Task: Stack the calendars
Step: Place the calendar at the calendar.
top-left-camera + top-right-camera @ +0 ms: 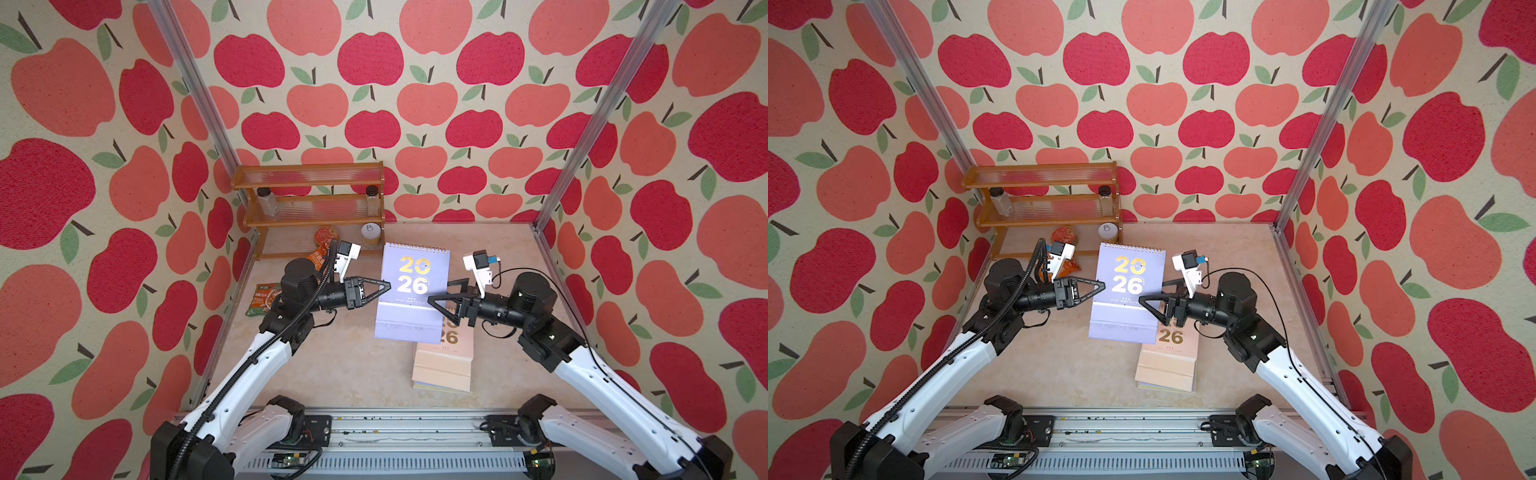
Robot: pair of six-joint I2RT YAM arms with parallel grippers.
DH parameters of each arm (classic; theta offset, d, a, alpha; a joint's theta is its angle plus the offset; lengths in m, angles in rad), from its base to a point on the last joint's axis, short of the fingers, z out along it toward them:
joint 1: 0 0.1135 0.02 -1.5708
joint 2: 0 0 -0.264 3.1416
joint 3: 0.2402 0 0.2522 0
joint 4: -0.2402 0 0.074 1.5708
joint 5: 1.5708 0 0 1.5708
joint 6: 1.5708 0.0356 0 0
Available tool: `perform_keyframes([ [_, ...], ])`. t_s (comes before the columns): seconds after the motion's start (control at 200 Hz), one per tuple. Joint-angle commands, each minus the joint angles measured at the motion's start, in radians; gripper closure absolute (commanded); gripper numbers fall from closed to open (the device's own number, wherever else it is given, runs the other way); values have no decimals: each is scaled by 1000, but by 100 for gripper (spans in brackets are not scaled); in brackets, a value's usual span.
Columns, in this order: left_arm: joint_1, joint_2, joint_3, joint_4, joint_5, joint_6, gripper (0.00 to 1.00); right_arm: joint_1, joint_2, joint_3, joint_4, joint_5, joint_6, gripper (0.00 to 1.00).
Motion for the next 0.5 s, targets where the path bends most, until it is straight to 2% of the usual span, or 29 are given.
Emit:
perform_keyframes([
  [0.0, 4, -15, 29, 40, 20, 5, 100, -24, -14, -18, 134, -55, 44, 30],
  [0.31, -19, 11, 17, 88, 8, 5, 100, -100, 45, -17, 228, -157, 103, 59],
  [0.495, -42, 49, 13, 122, -12, 11, 100, -158, 88, -25, 289, -240, 158, 69],
])
